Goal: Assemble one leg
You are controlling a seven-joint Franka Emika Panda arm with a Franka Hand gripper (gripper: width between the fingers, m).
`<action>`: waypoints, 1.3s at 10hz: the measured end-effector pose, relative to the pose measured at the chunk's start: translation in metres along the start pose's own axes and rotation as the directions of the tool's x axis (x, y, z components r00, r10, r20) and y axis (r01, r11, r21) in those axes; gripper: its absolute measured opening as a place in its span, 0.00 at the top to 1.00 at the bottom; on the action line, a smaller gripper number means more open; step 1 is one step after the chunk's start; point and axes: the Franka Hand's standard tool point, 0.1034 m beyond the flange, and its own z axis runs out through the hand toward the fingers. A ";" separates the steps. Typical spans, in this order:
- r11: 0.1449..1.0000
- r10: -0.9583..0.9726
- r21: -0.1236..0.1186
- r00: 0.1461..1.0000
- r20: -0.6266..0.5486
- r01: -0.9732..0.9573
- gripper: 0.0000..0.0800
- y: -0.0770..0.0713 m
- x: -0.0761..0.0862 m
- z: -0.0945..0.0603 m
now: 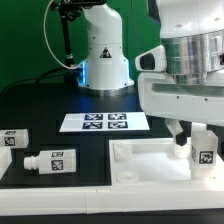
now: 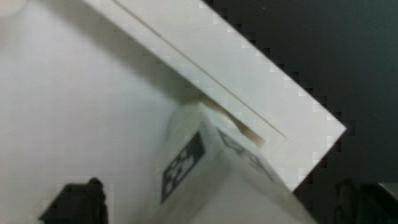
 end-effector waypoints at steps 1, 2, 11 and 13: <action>0.970 -0.243 -0.040 0.970 -0.021 0.242 0.19 -0.004 -0.004 0.000; 0.893 -0.448 -0.049 0.894 -0.018 0.447 0.19 -0.004 -0.003 0.001; 0.966 0.258 -0.025 0.966 -0.034 -0.258 0.64 -0.002 -0.001 0.003; 0.825 0.566 -0.025 0.825 0.010 -0.565 0.64 -0.004 0.000 0.003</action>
Offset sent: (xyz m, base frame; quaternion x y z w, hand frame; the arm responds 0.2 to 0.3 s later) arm 0.0000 0.0000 0.0000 0.0000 0.0000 0.0000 1.0000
